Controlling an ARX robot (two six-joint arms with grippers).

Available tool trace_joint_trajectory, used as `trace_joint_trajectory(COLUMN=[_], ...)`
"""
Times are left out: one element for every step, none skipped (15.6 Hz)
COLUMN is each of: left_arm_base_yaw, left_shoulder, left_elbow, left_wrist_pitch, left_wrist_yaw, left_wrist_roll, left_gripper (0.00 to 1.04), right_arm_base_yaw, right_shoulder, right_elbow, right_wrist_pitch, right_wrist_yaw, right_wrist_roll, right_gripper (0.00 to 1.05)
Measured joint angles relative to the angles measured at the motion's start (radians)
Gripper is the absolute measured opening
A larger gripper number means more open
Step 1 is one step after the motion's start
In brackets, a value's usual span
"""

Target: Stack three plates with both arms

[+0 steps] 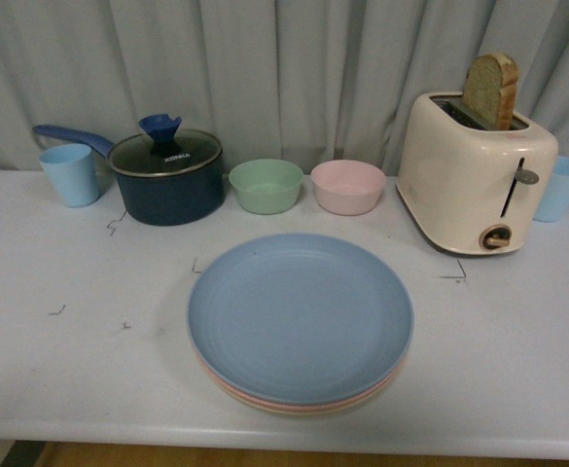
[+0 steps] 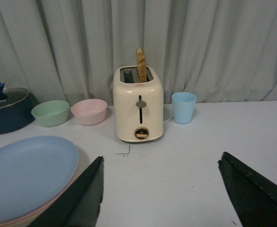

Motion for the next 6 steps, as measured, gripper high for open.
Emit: trace_joint_trajectory(left_arm_base_yaw=[0.000, 0.000, 0.000, 0.000, 0.000, 0.000], left_shoulder=[0.000, 0.000, 0.000, 0.000, 0.000, 0.000], left_elbow=[0.000, 0.000, 0.000, 0.000, 0.000, 0.000], left_wrist_pitch=[0.000, 0.000, 0.000, 0.000, 0.000, 0.000], left_wrist_yaw=[0.000, 0.000, 0.000, 0.000, 0.000, 0.000], left_wrist_roll=[0.000, 0.000, 0.000, 0.000, 0.000, 0.000], left_gripper=[0.98, 0.98, 0.98, 0.98, 0.98, 0.98], right_arm_base_yaw=[0.000, 0.000, 0.000, 0.000, 0.000, 0.000], right_shoulder=[0.000, 0.000, 0.000, 0.000, 0.000, 0.000], right_elbow=[0.000, 0.000, 0.000, 0.000, 0.000, 0.000], right_wrist_pitch=[0.000, 0.000, 0.000, 0.000, 0.000, 0.000], right_wrist_yaw=[0.000, 0.000, 0.000, 0.000, 0.000, 0.000], right_wrist_roll=[0.000, 0.000, 0.000, 0.000, 0.000, 0.000], right_gripper=[0.83, 0.96, 1.00, 0.97, 0.98, 0.98])
